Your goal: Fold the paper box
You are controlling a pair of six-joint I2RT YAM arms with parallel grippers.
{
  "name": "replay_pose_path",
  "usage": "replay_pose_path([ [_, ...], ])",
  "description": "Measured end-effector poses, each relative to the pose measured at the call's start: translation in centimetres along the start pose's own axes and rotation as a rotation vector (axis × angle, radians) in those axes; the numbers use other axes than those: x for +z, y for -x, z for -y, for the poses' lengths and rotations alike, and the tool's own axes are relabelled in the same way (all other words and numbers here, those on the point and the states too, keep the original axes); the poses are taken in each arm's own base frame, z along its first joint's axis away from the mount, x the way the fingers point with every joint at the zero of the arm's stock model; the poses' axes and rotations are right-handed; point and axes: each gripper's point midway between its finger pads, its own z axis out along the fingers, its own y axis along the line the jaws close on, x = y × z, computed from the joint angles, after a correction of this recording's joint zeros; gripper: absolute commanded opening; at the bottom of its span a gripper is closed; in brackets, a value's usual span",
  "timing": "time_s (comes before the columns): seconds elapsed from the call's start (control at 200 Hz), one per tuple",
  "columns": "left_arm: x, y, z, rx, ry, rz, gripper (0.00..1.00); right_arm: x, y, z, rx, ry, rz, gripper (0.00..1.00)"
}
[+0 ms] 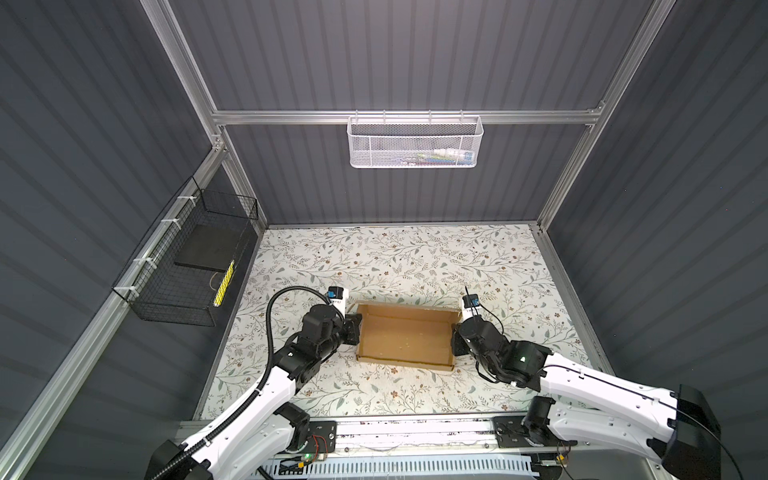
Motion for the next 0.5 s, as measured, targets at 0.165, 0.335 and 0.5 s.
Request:
replay_pose_path([
  [0.165,0.0,-0.9,-0.4,-0.009,0.008,-0.012,0.0,0.2,-1.0,0.2,-0.001,-0.007,-0.005,0.12],
  [0.335,0.2,-1.5,-0.8,-0.018,0.019,-0.022,0.0,0.5,-1.8,0.3,-0.003,-0.009,-0.008,0.13],
  [0.5,0.1,-1.5,-0.9,-0.019,0.026,-0.018,0.0,0.5,-2.0,0.3,0.003,-0.01,-0.005,0.19],
])
